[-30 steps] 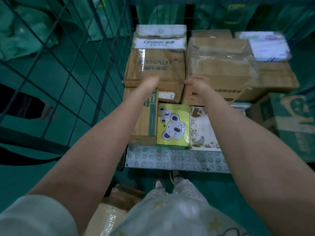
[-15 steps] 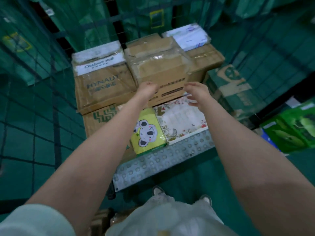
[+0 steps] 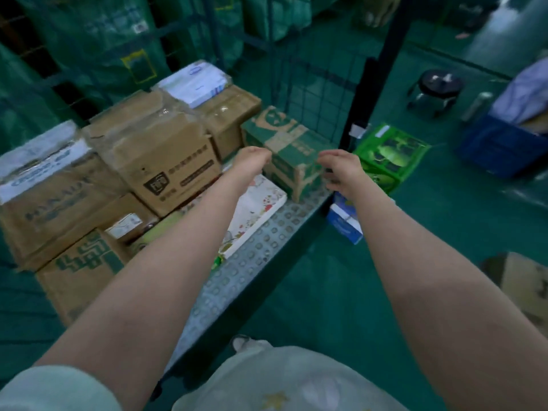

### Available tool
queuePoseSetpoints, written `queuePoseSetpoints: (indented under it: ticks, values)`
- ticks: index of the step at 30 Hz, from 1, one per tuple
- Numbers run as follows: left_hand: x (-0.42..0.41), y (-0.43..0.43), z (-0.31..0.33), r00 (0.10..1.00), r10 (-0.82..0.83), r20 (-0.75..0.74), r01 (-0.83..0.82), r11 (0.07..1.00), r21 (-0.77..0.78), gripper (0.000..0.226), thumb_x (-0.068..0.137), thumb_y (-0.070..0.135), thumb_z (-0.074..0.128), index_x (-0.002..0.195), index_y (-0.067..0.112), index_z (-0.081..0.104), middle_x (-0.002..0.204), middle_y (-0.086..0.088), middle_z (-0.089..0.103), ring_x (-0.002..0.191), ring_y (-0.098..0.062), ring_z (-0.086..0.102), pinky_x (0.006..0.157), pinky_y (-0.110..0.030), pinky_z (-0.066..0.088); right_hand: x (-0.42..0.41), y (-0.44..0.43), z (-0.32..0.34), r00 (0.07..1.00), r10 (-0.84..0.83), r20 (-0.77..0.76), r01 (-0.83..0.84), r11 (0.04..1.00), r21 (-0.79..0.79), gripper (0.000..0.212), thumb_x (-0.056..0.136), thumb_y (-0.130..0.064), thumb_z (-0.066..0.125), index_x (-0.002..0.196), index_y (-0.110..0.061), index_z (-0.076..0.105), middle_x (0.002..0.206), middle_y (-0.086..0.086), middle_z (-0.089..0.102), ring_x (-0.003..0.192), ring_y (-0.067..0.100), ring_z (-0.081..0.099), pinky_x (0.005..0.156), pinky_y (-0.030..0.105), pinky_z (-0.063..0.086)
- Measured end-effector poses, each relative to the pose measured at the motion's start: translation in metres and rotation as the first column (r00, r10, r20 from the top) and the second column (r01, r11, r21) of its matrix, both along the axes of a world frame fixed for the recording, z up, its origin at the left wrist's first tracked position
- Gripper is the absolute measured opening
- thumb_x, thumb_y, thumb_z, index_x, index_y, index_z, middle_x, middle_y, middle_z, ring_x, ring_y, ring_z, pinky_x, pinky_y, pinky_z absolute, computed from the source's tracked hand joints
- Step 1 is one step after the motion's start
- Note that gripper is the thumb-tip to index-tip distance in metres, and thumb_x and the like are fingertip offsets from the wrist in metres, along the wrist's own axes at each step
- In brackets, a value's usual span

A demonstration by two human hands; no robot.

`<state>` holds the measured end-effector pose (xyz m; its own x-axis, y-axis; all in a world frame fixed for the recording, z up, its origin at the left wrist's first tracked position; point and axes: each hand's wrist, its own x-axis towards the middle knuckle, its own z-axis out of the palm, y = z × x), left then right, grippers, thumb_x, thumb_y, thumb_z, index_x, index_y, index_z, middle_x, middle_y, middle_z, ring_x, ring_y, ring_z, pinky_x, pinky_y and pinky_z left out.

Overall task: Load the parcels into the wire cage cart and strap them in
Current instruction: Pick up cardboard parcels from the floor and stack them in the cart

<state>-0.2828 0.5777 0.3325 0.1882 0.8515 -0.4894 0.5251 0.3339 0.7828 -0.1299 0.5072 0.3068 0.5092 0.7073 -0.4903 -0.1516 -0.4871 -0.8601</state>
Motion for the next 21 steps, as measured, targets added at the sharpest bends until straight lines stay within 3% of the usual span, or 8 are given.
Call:
queuePoseSetpoints:
  ticks: [2, 5, 9, 12, 17, 19, 21]
  values:
    - [0.030, -0.020, -0.001, 0.999, -0.048, -0.003, 0.048, 0.999, -0.002, 0.010, 0.093, 0.019, 0.048, 0.101, 0.018, 0.055, 0.106, -0.004, 0.054, 0.098, -0.021, 0.051, 0.080, -0.030, 0.039, 0.023, -0.029, -0.002, 0.999, -0.050, -0.006, 0.050, 0.999, -0.001, 0.010, 0.090, -0.015, 0.057, 0.096, -0.019, 0.063, 0.095, 0.002, 0.053, 0.071, 0.016, 0.045, 0.066, 0.029, 0.041]
    - [0.083, -0.056, -0.003, 0.988, -0.153, 0.006, 0.153, 0.988, 0.016, 0.011, 0.093, 0.016, 0.048, 0.100, 0.020, 0.055, 0.103, -0.004, 0.054, 0.094, -0.019, 0.050, 0.073, -0.026, 0.039, 0.065, -0.078, -0.003, 0.989, -0.148, -0.010, 0.148, 0.989, 0.000, 0.028, 0.091, -0.013, 0.058, 0.119, -0.011, 0.060, 0.096, 0.004, 0.052, 0.069, 0.014, 0.045, 0.066, 0.029, 0.043]
    - [0.149, -0.105, -0.010, 0.958, -0.287, 0.020, 0.287, 0.958, 0.007, 0.011, 0.091, 0.016, 0.049, 0.088, 0.023, 0.057, 0.084, -0.003, 0.053, 0.071, -0.016, 0.047, 0.060, -0.021, 0.033, 0.120, -0.144, -0.009, 0.961, -0.276, -0.016, 0.275, 0.960, -0.042, 0.028, 0.090, -0.015, 0.058, 0.117, -0.014, 0.059, 0.100, 0.004, 0.053, 0.086, 0.020, 0.048, 0.068, 0.029, 0.042]
    - [0.193, -0.135, -0.016, 0.932, -0.362, 0.032, 0.362, 0.932, -0.004, 0.016, 0.089, 0.017, 0.050, 0.074, 0.024, 0.052, 0.091, -0.001, 0.055, 0.082, -0.018, 0.049, 0.060, -0.022, 0.031, 0.153, -0.187, -0.014, 0.925, -0.379, -0.032, 0.377, 0.925, -0.058, 0.032, 0.090, -0.015, 0.057, 0.121, -0.014, 0.057, 0.091, -0.001, 0.055, 0.091, 0.020, 0.047, 0.075, 0.032, 0.040]
    - [0.261, -0.185, -0.021, 0.859, -0.509, 0.056, 0.510, 0.860, 0.002, 0.016, 0.090, 0.016, 0.048, 0.077, 0.025, 0.052, 0.078, 0.006, 0.052, 0.069, -0.012, 0.044, 0.060, -0.021, 0.031, 0.204, -0.257, -0.015, 0.851, -0.525, -0.022, 0.522, 0.849, -0.081, 0.034, 0.090, -0.017, 0.058, 0.124, -0.014, 0.056, 0.117, 0.007, 0.057, 0.101, 0.025, 0.052, 0.091, 0.039, 0.043]
    - [0.285, -0.203, -0.023, 0.829, -0.556, 0.052, 0.557, 0.830, -0.005, 0.014, 0.090, 0.016, 0.047, 0.082, 0.025, 0.054, 0.079, 0.008, 0.051, 0.067, -0.011, 0.043, 0.063, -0.023, 0.032, 0.221, -0.282, -0.018, 0.820, -0.573, -0.018, 0.570, 0.818, -0.081, 0.034, 0.090, -0.018, 0.058, 0.125, -0.015, 0.056, 0.118, 0.005, 0.057, 0.108, 0.027, 0.053, 0.091, 0.039, 0.043]
    - [0.306, -0.219, -0.025, 0.799, -0.599, 0.051, 0.600, 0.800, -0.013, 0.015, 0.089, 0.015, 0.046, 0.088, 0.026, 0.055, 0.078, 0.009, 0.050, 0.070, -0.012, 0.043, 0.071, -0.028, 0.035, 0.235, -0.305, -0.022, 0.790, -0.612, -0.013, 0.609, 0.788, -0.092, 0.034, 0.091, -0.019, 0.058, 0.125, -0.015, 0.055, 0.125, 0.005, 0.056, 0.102, 0.022, 0.051, 0.089, 0.040, 0.044]
